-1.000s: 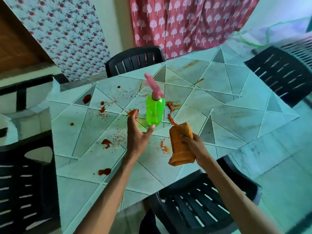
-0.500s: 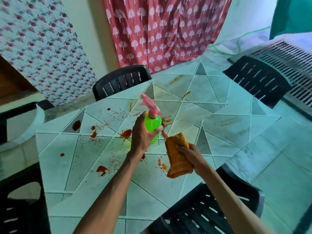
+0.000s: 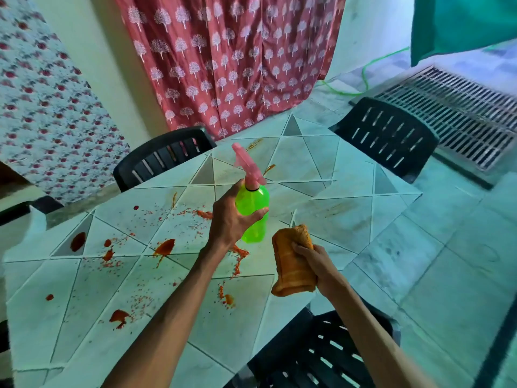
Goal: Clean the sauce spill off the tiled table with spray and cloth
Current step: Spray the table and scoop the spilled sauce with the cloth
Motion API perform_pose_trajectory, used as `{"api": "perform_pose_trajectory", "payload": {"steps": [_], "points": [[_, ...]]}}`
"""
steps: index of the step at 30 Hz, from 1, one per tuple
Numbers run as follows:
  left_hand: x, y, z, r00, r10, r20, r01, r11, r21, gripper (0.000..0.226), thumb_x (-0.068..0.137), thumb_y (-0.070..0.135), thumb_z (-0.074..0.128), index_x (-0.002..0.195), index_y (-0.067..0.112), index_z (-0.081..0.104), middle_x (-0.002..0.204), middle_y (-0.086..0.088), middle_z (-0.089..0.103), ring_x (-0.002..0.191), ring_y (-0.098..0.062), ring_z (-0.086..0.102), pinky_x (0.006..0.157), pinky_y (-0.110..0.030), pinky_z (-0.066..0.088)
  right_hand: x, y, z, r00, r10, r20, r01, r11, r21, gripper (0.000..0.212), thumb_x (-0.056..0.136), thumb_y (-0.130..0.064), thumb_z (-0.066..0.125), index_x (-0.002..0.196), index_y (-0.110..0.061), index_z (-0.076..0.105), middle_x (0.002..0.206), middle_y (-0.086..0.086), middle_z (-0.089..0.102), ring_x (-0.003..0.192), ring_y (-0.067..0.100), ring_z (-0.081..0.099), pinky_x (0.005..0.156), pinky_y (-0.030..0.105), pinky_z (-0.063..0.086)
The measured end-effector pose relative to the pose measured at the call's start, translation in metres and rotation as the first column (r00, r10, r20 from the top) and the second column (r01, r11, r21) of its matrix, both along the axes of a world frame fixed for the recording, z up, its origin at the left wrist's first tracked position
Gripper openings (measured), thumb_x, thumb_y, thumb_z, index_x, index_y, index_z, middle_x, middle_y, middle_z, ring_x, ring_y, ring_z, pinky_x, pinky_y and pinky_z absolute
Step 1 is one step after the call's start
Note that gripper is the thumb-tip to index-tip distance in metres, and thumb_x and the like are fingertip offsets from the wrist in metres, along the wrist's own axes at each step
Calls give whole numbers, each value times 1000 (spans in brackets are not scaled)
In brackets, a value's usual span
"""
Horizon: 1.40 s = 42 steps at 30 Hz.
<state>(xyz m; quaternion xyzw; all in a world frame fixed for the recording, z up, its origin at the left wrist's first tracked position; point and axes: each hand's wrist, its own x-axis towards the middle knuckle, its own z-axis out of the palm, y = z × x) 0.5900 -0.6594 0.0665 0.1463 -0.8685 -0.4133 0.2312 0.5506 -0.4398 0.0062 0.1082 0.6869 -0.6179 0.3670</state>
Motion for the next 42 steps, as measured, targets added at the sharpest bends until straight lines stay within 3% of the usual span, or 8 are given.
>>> {"api": "perform_pose_trajectory", "payload": {"steps": [6,14,22,27,29,31,35,42], "points": [[-93,50,-13,997,-65,38,65,998,-2,70,66,50,85,127,28,58,105,10,69,93,-11,64,82,-22,51,-22,35,-10,994,-51,97,55,998,-37,20,92,-24,71,105,-11,63,99,16,72,87,31,70,79,44,60],[-177,87,-41,985,-140,105,140,990,1,72,66,46,87,128,23,58,110,4,69,95,-13,62,77,-18,44,-43,62,-23,984,-87,158,100,992,-77,24,91,-25,72,108,-12,63,100,15,73,84,28,71,63,34,59],[-196,96,-53,971,-172,164,175,985,-2,76,71,43,85,135,22,49,118,1,67,97,-15,59,75,-19,40,-53,74,-27,976,-114,184,132,987,-90,25,91,-25,72,110,-11,63,97,12,74,79,25,72,58,31,58],[-195,95,-58,952,-219,216,215,976,42,87,72,43,84,142,20,38,136,-2,56,118,-21,55,87,-23,42,-52,73,-22,975,-110,193,130,987,-93,27,91,-26,72,111,-13,62,93,10,74,74,22,73,56,30,57],[-188,88,-58,935,-246,254,231,969,85,97,73,41,84,149,18,28,149,-6,44,131,-18,46,101,-29,41,-51,71,-20,974,-113,195,133,986,-97,28,90,-26,73,111,-12,62,93,11,74,75,23,73,56,30,58],[-172,77,-60,945,-217,243,194,974,115,88,77,34,82,147,15,34,148,-7,44,132,-16,45,106,-31,40,-48,68,-20,977,-108,184,128,987,-97,29,90,-25,73,111,-10,62,94,12,74,77,25,73,58,32,58],[-94,41,-76,971,-53,232,23,991,129,37,87,23,72,122,17,62,121,-1,66,110,-13,60,97,-35,50,-36,51,-21,982,-50,181,64,996,-68,30,89,-27,73,112,-11,62,101,14,74,88,30,73,69,38,60],[67,-22,-129,878,163,450,-199,979,33,28,87,16,69,115,17,64,117,-1,66,111,-18,61,91,-25,46,7,-9,-21,985,148,92,-151,988,26,31,92,-27,71,117,-16,57,105,11,70,91,28,69,66,34,58]]}}
